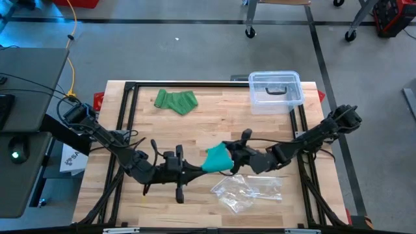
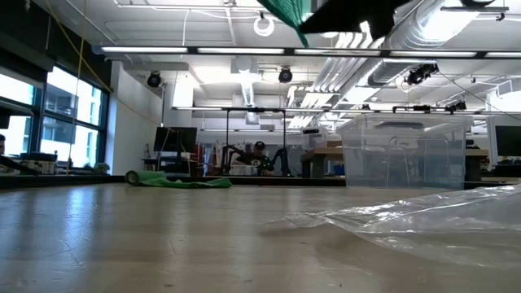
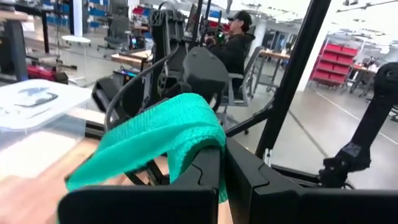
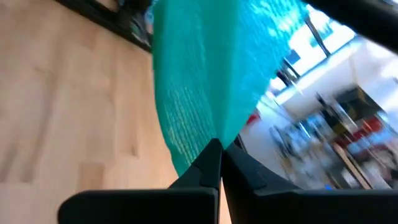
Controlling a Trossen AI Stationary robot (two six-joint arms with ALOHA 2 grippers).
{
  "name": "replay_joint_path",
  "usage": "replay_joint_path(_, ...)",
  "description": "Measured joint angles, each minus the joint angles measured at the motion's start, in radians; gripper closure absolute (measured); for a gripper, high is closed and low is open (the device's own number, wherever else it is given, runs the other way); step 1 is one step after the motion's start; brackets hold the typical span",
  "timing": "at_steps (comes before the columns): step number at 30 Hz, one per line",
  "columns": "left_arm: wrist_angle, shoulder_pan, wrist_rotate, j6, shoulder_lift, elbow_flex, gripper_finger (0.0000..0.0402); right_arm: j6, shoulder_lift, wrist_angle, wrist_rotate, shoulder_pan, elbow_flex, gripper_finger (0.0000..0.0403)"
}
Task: Roll bandage
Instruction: Roll the blue bandage
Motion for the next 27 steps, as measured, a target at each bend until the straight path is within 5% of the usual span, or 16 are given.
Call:
replay_joint_path(9, 0.006, 0.000, -0.049, 0.057, 0.000, 0.000, 0.0401, 0.084, 0.001, 0.011, -0.157, 0.028, -0.001, 0.0388)
replay_joint_path(19, 0.003, 0.000, -0.078, 0.082, 0.000, 0.000, 0.0401, 0.163, -0.029, -0.022, -0.086, 0.149, 0.010, 0.0198)
replay_joint_path(27, 0.017, 0.000, -0.085, 0.094, 0.000, 0.000, 0.0401, 0.147, 0.045, -0.018, -0.016, 0.228, -0.023, 0.0178)
